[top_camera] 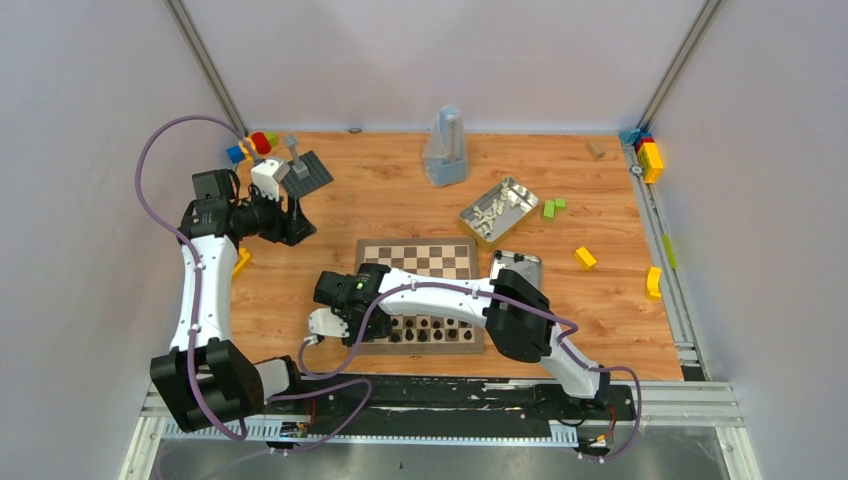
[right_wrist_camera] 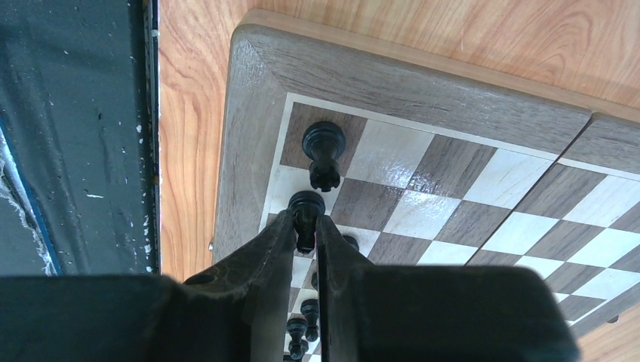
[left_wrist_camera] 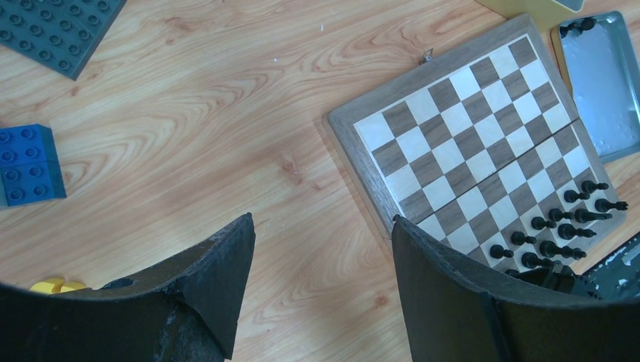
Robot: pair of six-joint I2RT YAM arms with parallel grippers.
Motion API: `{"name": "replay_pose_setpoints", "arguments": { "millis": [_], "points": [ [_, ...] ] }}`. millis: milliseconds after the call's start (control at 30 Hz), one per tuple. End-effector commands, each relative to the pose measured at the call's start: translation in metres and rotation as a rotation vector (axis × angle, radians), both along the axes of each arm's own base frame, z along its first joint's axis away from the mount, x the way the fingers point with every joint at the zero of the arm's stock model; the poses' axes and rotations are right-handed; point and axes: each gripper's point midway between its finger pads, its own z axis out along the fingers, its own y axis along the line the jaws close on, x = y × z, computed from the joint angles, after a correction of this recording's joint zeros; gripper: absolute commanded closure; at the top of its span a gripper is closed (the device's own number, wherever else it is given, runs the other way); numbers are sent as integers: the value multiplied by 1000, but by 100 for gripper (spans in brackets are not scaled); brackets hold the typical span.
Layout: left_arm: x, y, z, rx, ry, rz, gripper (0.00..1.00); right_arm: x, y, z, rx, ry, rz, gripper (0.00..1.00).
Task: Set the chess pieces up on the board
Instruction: Place the chess piece on the chessboard.
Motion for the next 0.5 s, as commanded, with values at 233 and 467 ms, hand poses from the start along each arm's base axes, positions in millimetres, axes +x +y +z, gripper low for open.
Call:
{"name": "replay_pose_setpoints", "arguments": {
  "millis": [233, 467],
  "points": [
    [-2, -2, 14, 1, -48, -25, 25, -7, 17, 14, 62, 5, 8, 83],
    [-3, -2, 14, 4, -49, -25, 25, -3, 18, 14, 62, -14, 1, 74]
  ]
}}
